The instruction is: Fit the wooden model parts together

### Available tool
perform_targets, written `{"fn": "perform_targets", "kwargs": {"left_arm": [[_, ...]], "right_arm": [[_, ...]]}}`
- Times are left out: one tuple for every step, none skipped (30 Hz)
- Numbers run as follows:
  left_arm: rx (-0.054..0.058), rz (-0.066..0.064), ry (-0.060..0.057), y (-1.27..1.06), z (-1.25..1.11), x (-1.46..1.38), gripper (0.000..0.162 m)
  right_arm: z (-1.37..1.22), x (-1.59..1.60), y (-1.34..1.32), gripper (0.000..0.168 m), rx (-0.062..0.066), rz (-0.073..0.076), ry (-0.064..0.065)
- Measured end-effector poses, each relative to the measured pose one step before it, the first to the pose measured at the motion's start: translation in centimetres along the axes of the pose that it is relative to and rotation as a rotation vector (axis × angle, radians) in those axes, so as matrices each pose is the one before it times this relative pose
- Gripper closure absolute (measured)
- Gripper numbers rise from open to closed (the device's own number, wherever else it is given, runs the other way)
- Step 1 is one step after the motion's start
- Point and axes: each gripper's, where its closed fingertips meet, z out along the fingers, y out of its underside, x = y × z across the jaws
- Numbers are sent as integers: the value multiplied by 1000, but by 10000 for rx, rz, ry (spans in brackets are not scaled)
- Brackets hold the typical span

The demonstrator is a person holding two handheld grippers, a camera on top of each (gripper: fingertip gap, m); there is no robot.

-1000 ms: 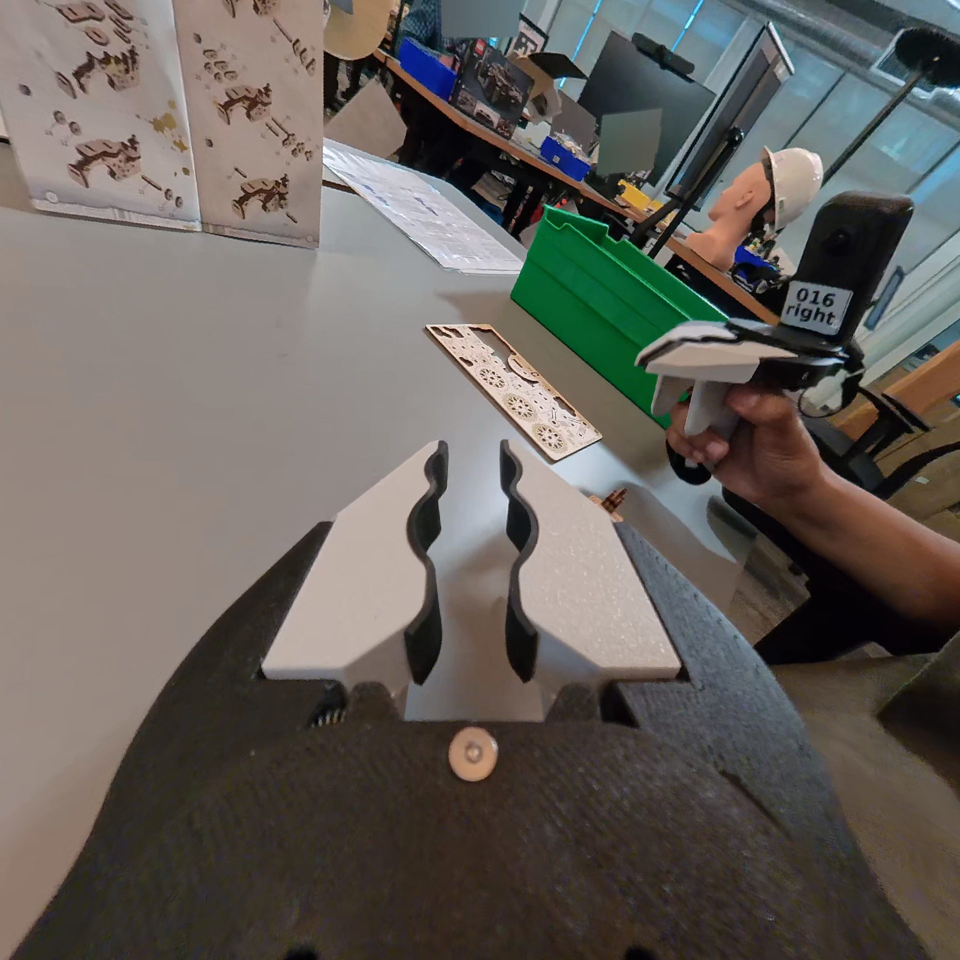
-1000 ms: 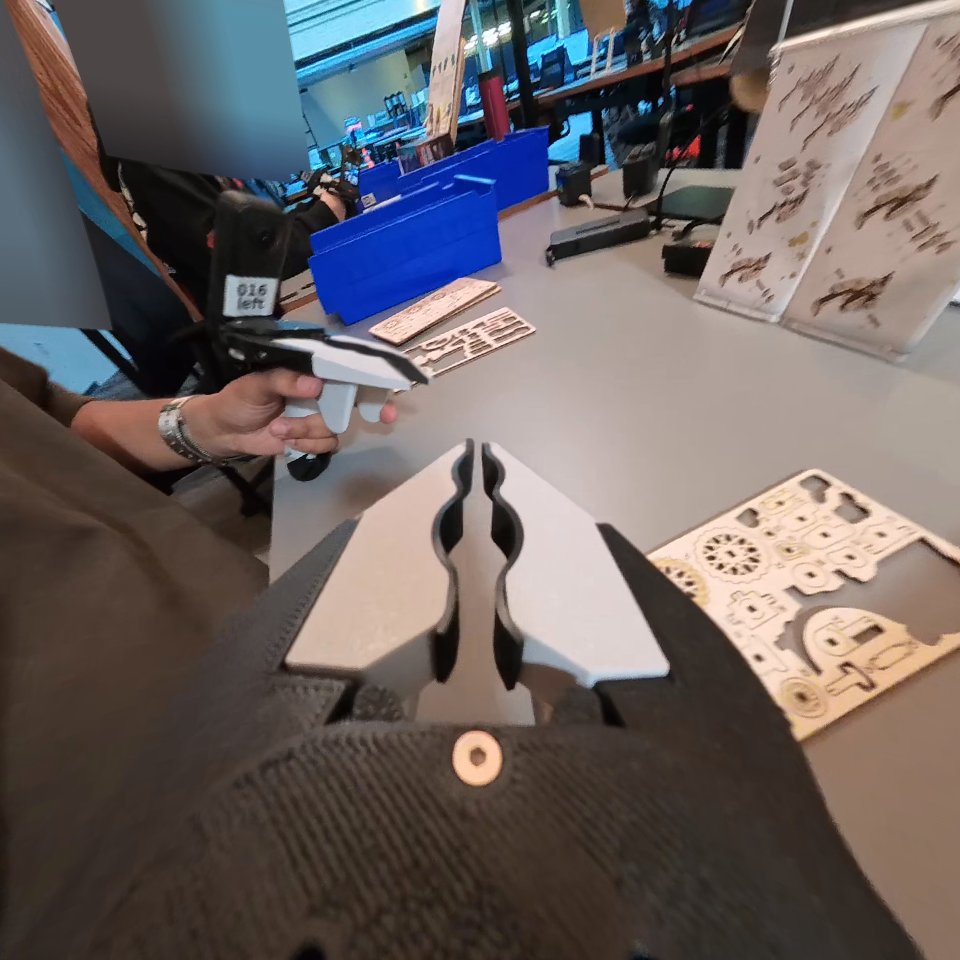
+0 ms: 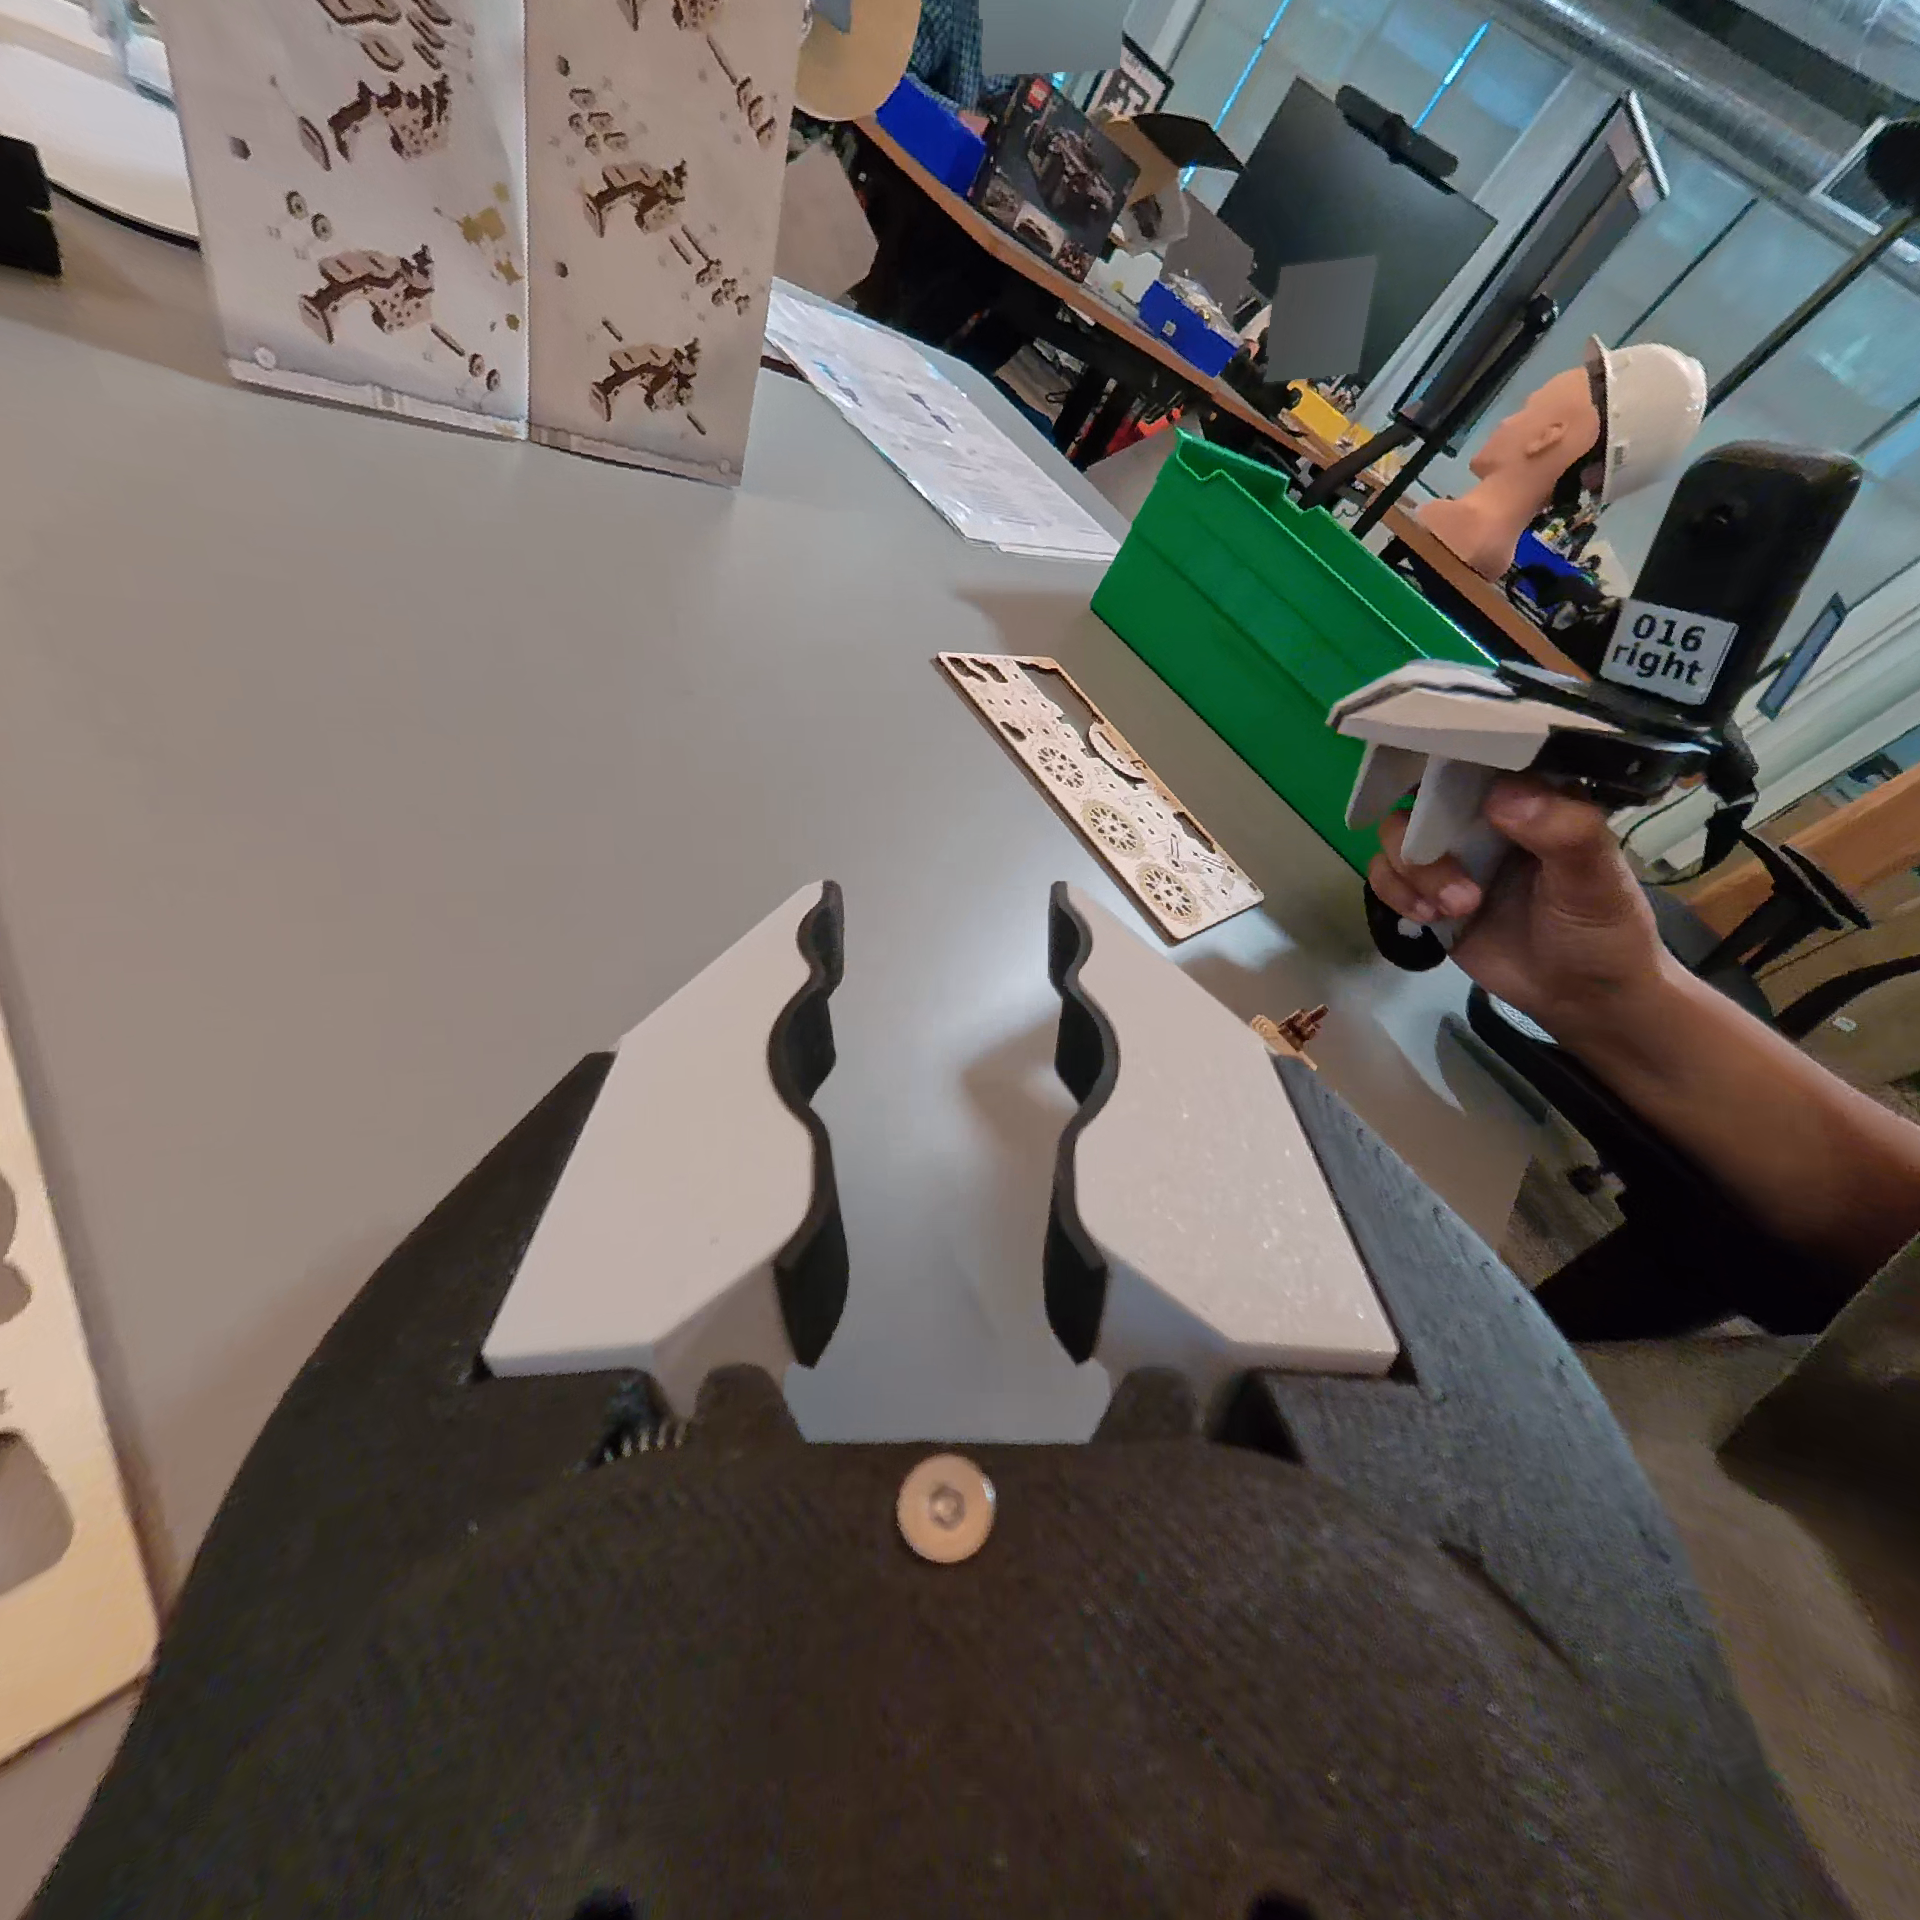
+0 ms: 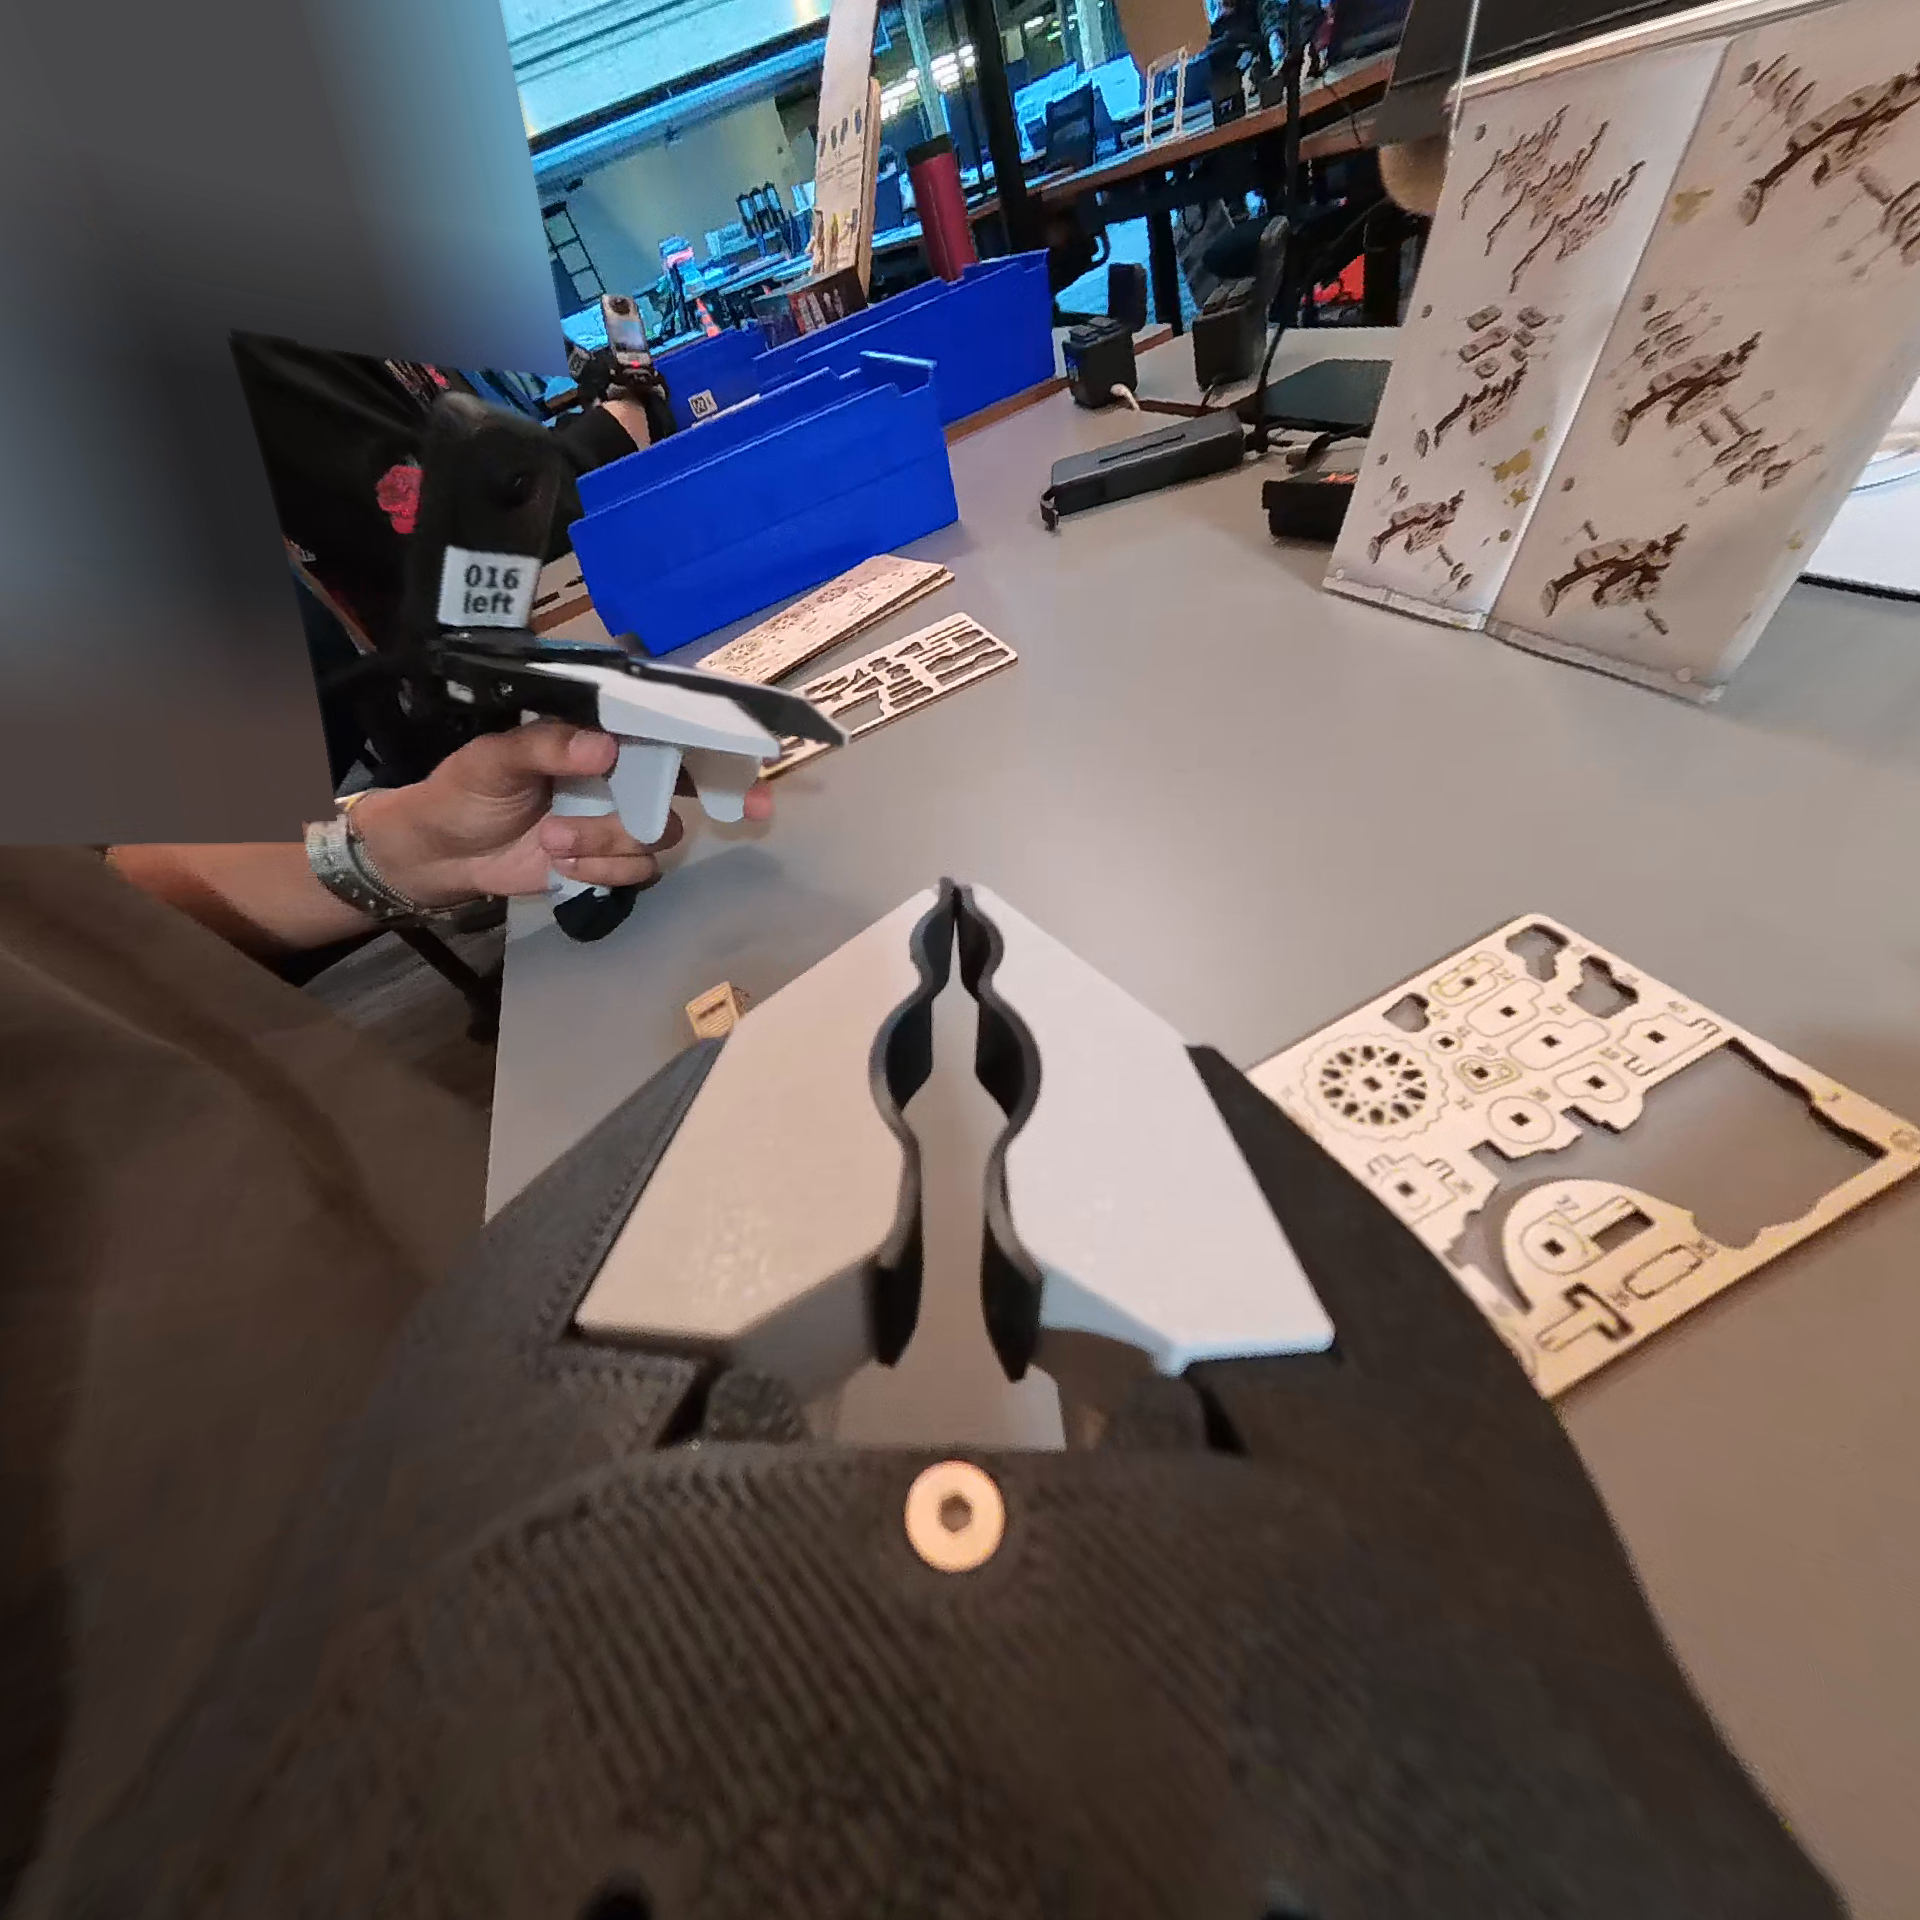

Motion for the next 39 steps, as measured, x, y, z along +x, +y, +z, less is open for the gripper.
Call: {"fn": "perform_targets", "kwargs": {"left_arm": [[-36,22,47,-16,289,95,124],[-55,16,55,20,300,95,124],[-67,3,85,37,304,133,124],[-78,-17,68,46,311,101,124],[-74,-25,64,47,297,90,124],[-88,-28,82,78,287,118,124],[-113,-42,55,114,285,64,124],[-122,-56,17,119,292,-1,124],[-107,-52,50,82,281,33,124],[-71,-44,86,49,274,95,124],[-56,-42,60,18,259,71,124],[-64,-32,59,47,241,83,124],[-69,-14,86,57,224,127,124],[-69,-4,80,66,210,136,124],[-64,5,60,65,191,119,124],[-58,13,63,58,164,124,124],[-52,10,54,55,139,108,124],[-44,3,35,48,125,82,124],[-34,2,33,33,104,67,124],[-28,-2,32,42,92,68,124],[-23,-12,26,23,63,51,124],[-18,-17,17,41,53,37,124],[-8,-14,19,13,26,35,124],[4,-3,12,3,-7,26,124],[33,5,2,-35,-37,5,124],[47,-3,-7,-51,-59,8,124],[28,-18,-6,-6,-65,-6,123],[-3,-35,5,41,-53,7,123],[-26,-48,19,85,-32,14,123],[-31,-54,28,94,-46,30,122],[-25,-51,30,75,-34,37,122],[-12,-38,23,65,-46,37,122],[2,-19,10,38,-51,23,121],[8,-2,3,25,-51,30,121],[4,5,-1,30,-57,34,121],[-1,3,1,44,-58,32,121],[-4,-6,-4,40,-39,12,121],[-8,-18,-2,42,-39,1,121],[-14,-28,3,43,-31,-6,121]], "right_arm": [[-115,-166,180,168,-52,-12,37],[-121,-119,177,168,-50,-18,61],[-160,-53,174,168,-50,-22,82],[-172,5,181,168,-53,-21,101],[-188,78,211,168,-69,-10,123],[-180,150,297,168,-104,18,140],[-170,232,373,168,-136,60,155],[-162,278,396,167,-146,99,157],[-146,262,376,166,-129,119,136],[-159,211,308,163,-91,117,110],[-174,162,199,161,-41,99,83],[-203,95,111,160,5,69,66],[-198,105,65,159,23,43,80],[-196,100,66,158,15,20,95],[-155,92,75,158,0,3,91],[-119,88,104,157,-22,5,76],[-84,63,141,157,-40,20,53],[-40,42,129,157,-40,33,28],[-30,2,91,156,-25,34,9],[-34,-11,41,156,-5,22,4],[-26,-22,20,156,8,6,5],[-24,-15,-4,156,10,0,9],[-1,7,5,156,6,3,7],[20,7,-11,156,7,11,-4],[38,-15,-25,155,11,21,-20],[66,-8,-10,155,9,31,-31],[79,-22,-17,155,2,37,-36],[84,-35,-6,154,-4,31,-36],[94,-24,-18,154,-4,15,-30],[94,-18,-21,154,-2,-2,-17],[96,-10,-13,154,-7,-9,-9],[105,-25,5,154,-16,-5,-17],[100,-24,4,153,-20,5,-27],[109,-39,-2,153,-15,7,-31],[90,-39,-15,153,-7,3,-30],[81,-43,-23,153,-5,-1,-30],[81,-39,-8,153,-9,-1,-30],[82,-33,6,153,-13,0,-28],[66,-27,-2,153,-11,0,-25]]}}
